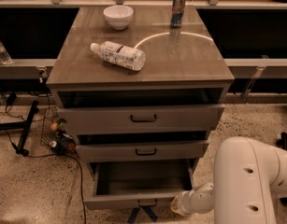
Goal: Close bottom drawer
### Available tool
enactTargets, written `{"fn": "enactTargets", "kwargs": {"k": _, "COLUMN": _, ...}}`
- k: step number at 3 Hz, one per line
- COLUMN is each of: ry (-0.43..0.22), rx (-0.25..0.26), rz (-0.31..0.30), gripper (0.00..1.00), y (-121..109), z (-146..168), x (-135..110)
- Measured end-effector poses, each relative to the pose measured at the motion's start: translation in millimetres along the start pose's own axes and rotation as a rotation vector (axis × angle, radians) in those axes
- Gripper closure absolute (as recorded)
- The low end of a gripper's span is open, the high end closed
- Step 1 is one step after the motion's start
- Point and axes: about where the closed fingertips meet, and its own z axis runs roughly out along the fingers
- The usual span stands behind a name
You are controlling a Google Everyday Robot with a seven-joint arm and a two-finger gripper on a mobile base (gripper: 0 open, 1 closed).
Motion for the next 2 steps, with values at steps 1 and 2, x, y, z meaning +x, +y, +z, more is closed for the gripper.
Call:
{"fn": "enactTargets", "kwargs": {"k": 1, "ry": -0.033, "rx": 0.026, "rz": -0.019, "gripper": 1.0, "y": -14, "z": 12, "x": -16}}
{"fn": "enactTargets", "kwargs": {"k": 2, "ry": -0.079, "rx": 0.098, "rz": -0.065, "gripper": 1.0, "y": -55, "z": 15, "x": -44}}
